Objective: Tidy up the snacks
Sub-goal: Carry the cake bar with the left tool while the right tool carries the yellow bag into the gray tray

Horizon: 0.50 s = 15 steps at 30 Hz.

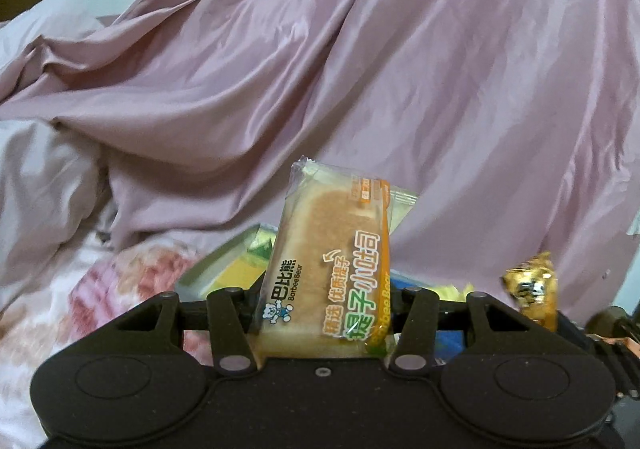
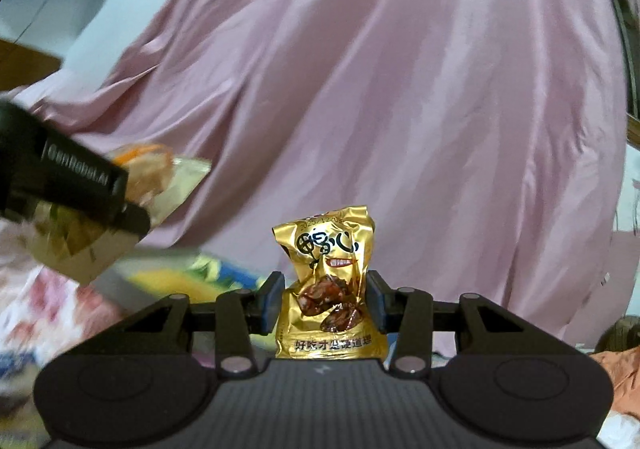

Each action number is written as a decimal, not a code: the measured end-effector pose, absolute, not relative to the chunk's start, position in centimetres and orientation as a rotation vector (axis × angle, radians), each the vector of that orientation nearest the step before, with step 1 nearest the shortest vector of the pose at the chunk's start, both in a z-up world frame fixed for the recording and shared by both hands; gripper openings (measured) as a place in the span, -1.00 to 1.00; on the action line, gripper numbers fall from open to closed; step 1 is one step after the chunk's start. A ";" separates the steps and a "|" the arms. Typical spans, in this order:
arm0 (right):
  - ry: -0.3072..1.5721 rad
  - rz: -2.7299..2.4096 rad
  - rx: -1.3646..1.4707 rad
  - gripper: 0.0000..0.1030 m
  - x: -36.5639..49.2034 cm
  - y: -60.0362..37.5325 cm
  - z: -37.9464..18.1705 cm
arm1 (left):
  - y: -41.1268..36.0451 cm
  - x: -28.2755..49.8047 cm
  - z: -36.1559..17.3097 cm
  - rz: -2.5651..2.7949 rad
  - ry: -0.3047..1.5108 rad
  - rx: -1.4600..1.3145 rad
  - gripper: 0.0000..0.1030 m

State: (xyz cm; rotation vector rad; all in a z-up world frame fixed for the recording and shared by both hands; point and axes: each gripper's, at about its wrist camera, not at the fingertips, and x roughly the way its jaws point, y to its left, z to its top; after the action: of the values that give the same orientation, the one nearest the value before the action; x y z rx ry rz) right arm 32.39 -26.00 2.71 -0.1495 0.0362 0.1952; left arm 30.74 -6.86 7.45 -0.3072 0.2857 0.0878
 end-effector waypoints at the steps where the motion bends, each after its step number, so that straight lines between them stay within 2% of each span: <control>1: 0.031 0.185 -0.135 -0.06 33.0 -26.3 2.6 | -6.9 31.6 7.4 0.093 0.282 -0.303 0.01; 9: 0.022 0.119 -0.062 -0.06 36.8 -29.2 1.5 | -7.9 37.5 6.8 0.116 0.273 -0.290 0.01; 15: 0.095 0.145 -0.028 -0.06 39.2 -29.9 0.4 | -9.6 40.1 5.5 0.102 0.327 -0.263 0.01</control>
State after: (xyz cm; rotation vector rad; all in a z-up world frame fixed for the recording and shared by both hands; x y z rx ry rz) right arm 39.16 -29.92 0.42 -0.0277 0.0954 0.1454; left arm 40.08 -9.60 5.50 -0.2626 0.3270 0.1018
